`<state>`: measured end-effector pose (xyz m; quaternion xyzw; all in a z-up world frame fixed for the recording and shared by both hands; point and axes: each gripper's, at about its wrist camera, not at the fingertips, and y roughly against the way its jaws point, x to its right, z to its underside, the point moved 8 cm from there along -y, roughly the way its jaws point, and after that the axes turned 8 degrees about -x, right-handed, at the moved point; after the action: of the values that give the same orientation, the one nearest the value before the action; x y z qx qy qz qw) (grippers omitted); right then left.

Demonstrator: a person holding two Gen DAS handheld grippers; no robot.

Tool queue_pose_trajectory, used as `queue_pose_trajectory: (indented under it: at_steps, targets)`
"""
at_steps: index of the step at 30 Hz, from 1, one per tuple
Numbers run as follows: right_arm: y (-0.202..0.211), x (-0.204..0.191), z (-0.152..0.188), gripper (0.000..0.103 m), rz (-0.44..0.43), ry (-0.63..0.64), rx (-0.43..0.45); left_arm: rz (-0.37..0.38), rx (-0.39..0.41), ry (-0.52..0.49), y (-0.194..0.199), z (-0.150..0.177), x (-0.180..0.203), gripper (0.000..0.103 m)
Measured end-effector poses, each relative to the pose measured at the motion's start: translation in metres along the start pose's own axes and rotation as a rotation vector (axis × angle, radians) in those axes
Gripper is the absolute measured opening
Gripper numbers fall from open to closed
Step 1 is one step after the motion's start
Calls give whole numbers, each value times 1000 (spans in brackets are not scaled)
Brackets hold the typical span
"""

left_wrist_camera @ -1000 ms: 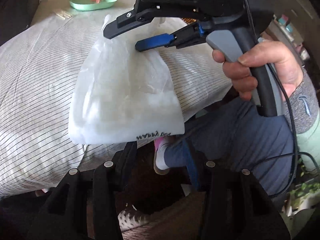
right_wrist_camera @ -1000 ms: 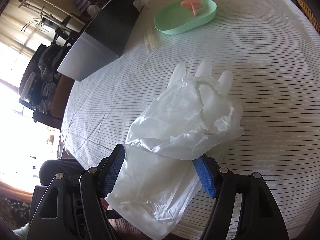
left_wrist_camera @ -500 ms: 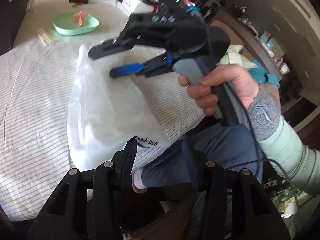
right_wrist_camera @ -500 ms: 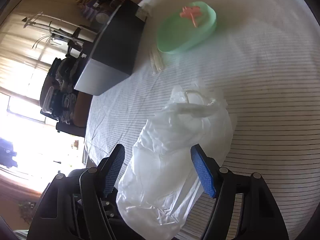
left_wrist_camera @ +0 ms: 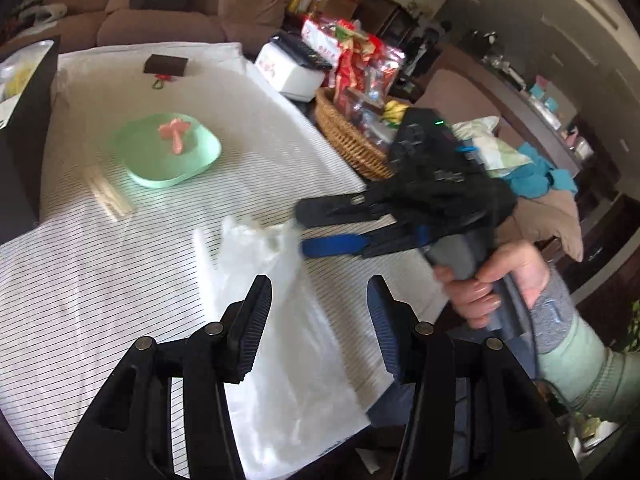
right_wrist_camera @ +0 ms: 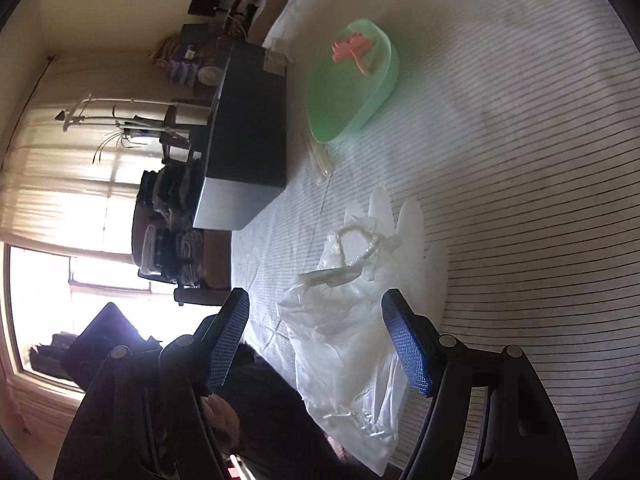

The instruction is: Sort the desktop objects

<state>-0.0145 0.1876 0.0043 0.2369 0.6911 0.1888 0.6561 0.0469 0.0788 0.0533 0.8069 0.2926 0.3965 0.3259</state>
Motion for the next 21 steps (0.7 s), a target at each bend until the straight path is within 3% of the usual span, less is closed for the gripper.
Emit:
queue_pose_trajectory:
  at_steps: [3,6,9,12,15,18,21]
  targets:
    - [12,20,6,76,148,5,47,-95,-84,29,-18,25,-29,49]
    - [-5,31,15,76,199,23,5,-182,-138,8,-36,43,-39,49]
    - [-27,26,16,76,266,96,-25,-202,-218,34,-58,54,-42,50]
    - [-47,19,16,73,317,162,-39,-192,-211,49,-66,55,-37,48]
    - [-62,14,20,50,298,179,-49,-212,-197,57,-68,54,-35,46]
    - [-66,12,22,28,305,198,-33,-190,-177,95,-69,50,-41,25]
    - [-57,3,23,19,286,208,-1,-162,-144,134,-63,46,-40,15]
